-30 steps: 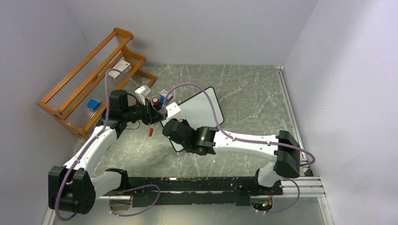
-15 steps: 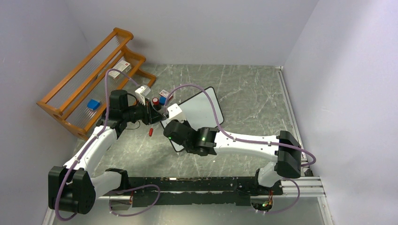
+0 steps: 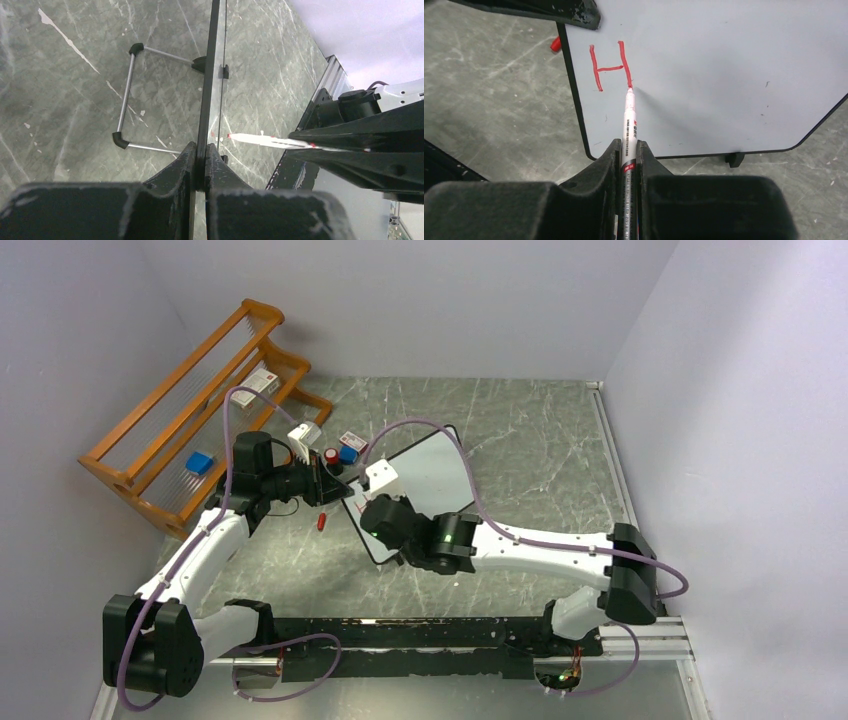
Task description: Write a sentence on the whiteboard
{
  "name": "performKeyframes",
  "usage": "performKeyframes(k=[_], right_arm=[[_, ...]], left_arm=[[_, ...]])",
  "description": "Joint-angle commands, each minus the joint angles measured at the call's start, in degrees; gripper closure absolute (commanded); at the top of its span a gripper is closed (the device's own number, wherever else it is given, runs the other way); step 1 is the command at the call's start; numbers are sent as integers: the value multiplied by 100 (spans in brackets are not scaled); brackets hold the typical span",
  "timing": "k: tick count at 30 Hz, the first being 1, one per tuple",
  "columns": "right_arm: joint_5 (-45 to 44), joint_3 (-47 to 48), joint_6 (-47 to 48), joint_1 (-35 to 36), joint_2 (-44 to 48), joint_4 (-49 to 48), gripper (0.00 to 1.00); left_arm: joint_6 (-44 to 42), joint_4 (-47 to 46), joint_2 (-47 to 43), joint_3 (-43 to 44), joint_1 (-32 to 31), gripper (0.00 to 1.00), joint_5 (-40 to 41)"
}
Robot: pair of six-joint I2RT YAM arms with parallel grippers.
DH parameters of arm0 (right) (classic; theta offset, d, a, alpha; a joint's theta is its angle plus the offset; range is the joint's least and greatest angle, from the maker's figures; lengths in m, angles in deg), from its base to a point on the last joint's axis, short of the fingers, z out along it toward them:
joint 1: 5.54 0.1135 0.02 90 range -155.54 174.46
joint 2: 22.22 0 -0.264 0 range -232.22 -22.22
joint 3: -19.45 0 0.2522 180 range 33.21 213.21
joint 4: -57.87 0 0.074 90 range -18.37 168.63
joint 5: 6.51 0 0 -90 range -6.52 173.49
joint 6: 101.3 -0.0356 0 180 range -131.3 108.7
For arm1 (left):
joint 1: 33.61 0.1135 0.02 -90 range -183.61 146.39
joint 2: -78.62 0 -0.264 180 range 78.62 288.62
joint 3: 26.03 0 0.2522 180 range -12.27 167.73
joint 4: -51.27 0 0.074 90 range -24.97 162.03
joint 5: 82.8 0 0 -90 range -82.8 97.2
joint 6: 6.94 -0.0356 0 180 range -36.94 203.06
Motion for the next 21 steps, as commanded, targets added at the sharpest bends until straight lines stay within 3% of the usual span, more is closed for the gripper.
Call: performKeyframes(k=[1,21], right_arm=[[-99,-189,60,-40,461,-365,100],[-571,-376,322,-102,188,-800,100]], left_arm=[[-49,3,54,-87,23,95,111],[-56,3,120,-79,18,95,76]])
